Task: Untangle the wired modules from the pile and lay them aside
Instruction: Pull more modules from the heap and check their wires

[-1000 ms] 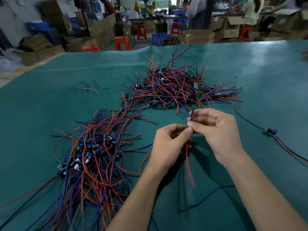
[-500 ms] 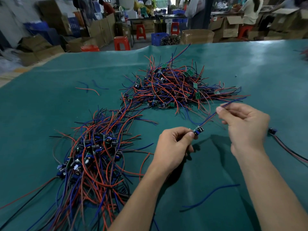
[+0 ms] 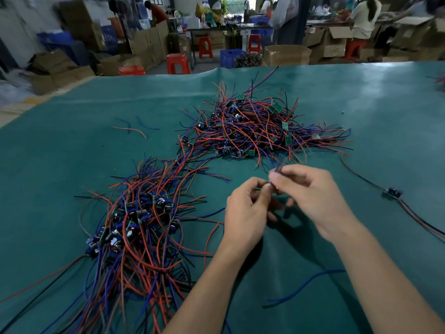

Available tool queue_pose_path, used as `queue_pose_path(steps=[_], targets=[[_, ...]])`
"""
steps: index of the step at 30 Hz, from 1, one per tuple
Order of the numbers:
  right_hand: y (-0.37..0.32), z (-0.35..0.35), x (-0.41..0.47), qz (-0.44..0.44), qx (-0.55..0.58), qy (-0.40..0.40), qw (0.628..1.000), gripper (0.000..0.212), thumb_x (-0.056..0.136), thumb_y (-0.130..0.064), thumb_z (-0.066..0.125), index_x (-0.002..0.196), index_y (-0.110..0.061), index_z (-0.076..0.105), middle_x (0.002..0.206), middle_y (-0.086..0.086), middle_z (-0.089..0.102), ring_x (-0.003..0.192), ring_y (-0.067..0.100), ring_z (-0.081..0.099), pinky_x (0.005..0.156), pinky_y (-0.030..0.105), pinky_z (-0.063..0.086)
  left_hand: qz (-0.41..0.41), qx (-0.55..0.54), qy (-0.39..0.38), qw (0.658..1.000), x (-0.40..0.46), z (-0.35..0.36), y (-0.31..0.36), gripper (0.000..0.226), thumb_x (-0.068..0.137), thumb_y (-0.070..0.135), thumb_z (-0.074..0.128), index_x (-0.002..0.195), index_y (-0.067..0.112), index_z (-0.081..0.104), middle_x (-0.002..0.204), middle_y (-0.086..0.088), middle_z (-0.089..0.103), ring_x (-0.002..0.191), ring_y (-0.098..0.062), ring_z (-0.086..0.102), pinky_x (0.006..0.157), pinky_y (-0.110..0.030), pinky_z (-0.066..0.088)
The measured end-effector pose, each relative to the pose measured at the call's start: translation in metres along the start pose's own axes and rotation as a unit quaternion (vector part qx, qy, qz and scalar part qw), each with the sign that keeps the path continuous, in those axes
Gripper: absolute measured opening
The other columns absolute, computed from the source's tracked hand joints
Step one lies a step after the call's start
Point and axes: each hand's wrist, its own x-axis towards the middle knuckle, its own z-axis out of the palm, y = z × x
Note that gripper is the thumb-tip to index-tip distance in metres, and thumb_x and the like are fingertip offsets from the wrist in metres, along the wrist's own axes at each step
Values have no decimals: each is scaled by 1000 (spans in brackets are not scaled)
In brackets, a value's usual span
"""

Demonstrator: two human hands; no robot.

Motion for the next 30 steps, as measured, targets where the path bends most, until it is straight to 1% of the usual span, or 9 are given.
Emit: queue_pose_path(steps=[3, 6, 13, 17, 20, 22, 25, 27, 30], targets=[[4, 3, 0, -73, -43, 1, 996, 13, 85, -15, 81, 88, -28, 78, 79, -4, 77, 69, 6, 68, 59, 16, 48, -5, 11, -12, 1000, 0, -2, 0, 19, 101, 13, 53, 86, 13, 64, 69, -8, 72, 49, -18, 59, 55, -38, 56], [2, -12, 4, -103, 10, 67, 992, 22, 83, -10, 82, 80, -32, 79, 77, -10, 76, 66, 4, 62, 59, 18, 48, -5, 27, -52, 998, -2, 1, 2, 20, 99, 19, 56, 81, 17, 66, 67, -3, 73, 52, -14, 58, 60, -31, 54], [-51, -38, 1, -155, 132, 203, 958, 15, 87, -9, 76, 91, -24, 75, 72, -15, 74, 66, 2, 60, 57, 17, 46, 13, 109, -79, 991, -4, 0, 4, 19, 91, 36, 55, 84, 25, 69, 75, 9, 76, 77, -12, 72, 86, -44, 57], [-113, -16, -4, -200, 123, 124, 964, 7, 84, -22, 75, 80, -26, 79, 72, -7, 74, 59, 7, 58, 57, 21, 47, 12, 125, -51, 991, -5, 2, 3, 16, 93, 24, 52, 87, 23, 67, 72, 10, 75, 70, -3, 70, 81, -36, 59], [-148, 33, -6, -190, 96, -64, 975, 11, 87, -25, 76, 79, -18, 79, 74, 3, 76, 59, 11, 62, 52, 23, 51, 10, 120, -37, 992, -5, 2, 6, 19, 93, 16, 55, 77, 21, 63, 67, 5, 73, 60, 1, 67, 65, -21, 53], [-156, 72, -3, -184, 15, -162, 969, 27, 92, -32, 74, 83, -7, 78, 76, 10, 76, 57, 19, 63, 52, 34, 57, 6, 122, -17, 992, -6, 1, 8, 24, 87, 11, 62, 64, 16, 58, 83, 7, 69, 78, 7, 68, 61, -8, 45], [-147, 118, 12, -166, -189, -214, 944, 59, 93, -55, 65, 80, 3, 71, 72, 20, 68, 69, 37, 62, 69, 48, 59, -11, 128, 1, 992, -7, -1, 6, 26, 73, 33, 52, 72, 8, 55, 84, -17, 67, 79, -28, 55, 87, -31, 51], [-127, 126, 35, -148, -320, -200, 914, 53, 94, -55, 62, 74, -6, 68, 70, 10, 65, 69, 32, 60, 77, 44, 59, 5, 184, -8, 983, -6, -3, 5, 25, 69, 29, 43, 73, 13, 63, 95, -23, 70, 85, -37, 60, 82, -33, 52], [-87, 115, 72, -93, -496, -157, 849, 33, 94, -42, 63, 115, -17, 67, 123, 13, 64, 112, 36, 62, 96, 45, 54, 19, 176, -9, 984, -3, -3, 5, 17, 71, 21, 46, 60, 28, 57, 69, -1, 69, 68, -19, 61, 54, -17, 42]])
